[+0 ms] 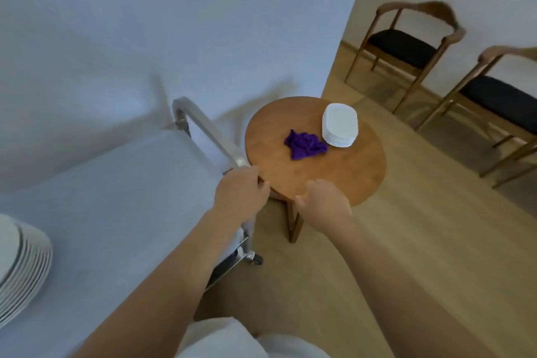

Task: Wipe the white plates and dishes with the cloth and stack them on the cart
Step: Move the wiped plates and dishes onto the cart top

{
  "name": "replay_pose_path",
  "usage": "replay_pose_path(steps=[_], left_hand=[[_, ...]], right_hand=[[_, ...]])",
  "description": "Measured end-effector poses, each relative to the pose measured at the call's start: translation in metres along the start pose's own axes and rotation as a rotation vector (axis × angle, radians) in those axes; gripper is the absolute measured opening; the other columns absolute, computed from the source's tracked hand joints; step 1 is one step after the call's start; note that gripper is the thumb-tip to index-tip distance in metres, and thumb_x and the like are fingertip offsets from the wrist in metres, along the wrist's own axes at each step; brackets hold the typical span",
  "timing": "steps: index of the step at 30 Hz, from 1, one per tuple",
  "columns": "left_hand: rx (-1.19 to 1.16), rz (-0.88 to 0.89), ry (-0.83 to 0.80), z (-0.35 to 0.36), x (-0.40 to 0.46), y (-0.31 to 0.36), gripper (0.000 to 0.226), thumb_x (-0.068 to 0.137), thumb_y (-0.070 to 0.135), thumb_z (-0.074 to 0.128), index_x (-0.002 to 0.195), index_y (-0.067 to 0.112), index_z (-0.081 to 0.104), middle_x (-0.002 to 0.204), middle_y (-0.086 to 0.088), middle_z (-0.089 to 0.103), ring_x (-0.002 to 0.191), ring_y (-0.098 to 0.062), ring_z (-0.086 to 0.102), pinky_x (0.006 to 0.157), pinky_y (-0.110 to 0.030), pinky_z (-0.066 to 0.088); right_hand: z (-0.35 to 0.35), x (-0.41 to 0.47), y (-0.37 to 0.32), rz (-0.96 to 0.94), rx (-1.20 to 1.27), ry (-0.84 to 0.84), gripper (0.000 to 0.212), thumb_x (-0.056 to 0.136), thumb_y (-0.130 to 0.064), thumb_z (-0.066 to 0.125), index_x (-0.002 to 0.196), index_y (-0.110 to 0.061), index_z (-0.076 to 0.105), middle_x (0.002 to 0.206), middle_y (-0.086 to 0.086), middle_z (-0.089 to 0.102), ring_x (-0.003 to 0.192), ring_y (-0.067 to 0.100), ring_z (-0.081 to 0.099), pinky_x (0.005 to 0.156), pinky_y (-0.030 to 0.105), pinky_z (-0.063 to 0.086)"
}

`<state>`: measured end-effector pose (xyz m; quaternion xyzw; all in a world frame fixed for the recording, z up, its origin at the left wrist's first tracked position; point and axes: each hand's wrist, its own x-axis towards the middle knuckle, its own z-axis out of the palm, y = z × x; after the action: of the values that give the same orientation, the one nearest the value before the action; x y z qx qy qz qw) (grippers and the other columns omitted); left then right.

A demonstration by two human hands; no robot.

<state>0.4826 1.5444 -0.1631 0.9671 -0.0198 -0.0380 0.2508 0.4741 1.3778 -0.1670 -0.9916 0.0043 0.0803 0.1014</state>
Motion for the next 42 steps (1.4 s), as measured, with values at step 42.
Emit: replay_pose_path(steps=[42], left_hand=[[-0.01,-0.069,-0.269,0.193,0.355,0.192,0.036,0.098,0.035,0.048,0.129,0.018,0.055,0.122,0.001,0.062,0.104,-0.014,0.059,0.078,-0.023,0.045]], right_hand=[[-0.054,0.35,0.268,-0.181,-0.076,-0.121,0.04,0.091,-0.049,0.045,0.11,-0.015,0.053,0.106,0.0,0.056,0.097,0.017,0.05,0.072,0.028,0.045]])
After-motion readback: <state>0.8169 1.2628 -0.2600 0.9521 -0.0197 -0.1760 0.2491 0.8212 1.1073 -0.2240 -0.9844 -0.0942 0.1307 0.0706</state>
